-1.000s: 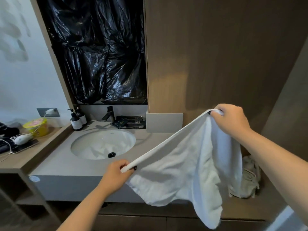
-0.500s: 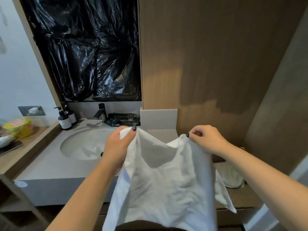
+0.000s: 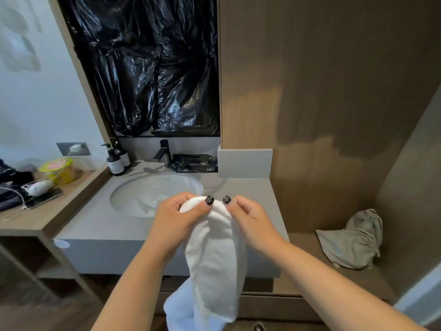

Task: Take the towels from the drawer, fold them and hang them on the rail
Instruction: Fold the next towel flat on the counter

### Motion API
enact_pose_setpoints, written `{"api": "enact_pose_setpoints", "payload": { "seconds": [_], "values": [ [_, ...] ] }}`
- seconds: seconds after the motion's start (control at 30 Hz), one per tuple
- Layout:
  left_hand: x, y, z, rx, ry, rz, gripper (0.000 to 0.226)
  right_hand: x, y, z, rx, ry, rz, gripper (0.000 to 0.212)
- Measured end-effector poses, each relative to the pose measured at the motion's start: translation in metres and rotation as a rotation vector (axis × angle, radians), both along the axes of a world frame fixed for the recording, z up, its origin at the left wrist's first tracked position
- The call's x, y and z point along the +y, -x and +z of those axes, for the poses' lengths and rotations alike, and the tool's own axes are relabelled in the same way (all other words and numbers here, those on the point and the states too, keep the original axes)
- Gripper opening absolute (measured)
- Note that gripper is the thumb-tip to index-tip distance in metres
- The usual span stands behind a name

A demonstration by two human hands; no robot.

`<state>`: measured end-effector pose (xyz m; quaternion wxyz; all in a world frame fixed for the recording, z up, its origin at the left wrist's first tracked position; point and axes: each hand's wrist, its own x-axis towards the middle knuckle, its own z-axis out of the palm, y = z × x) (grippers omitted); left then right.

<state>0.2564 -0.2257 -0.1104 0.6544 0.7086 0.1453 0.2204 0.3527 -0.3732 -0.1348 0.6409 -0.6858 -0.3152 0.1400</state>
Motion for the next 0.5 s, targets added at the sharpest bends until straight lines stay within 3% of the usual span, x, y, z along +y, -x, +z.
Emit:
{"api": "enact_pose_setpoints", "payload": {
  "seconds": [0.2,0.37,0.5],
  "values": [
    [0.008,0.009,-0.009,0.045,0.335,0.038,0.045,0.007,0.004,0.000,-0.292,0.077,-0.064,0.040],
    [0.002,0.005,-0.013,0.030,0.215,0.223,0.035,-0.004,-0.001,-0.006,-0.316,0.139,-0.043,0.046],
    [-0.001,0.003,-0.008,-0.063,0.298,0.375,0.032,-0.026,-0.010,-0.021,-0.278,0.224,-0.060,0.052]
  ]
}}
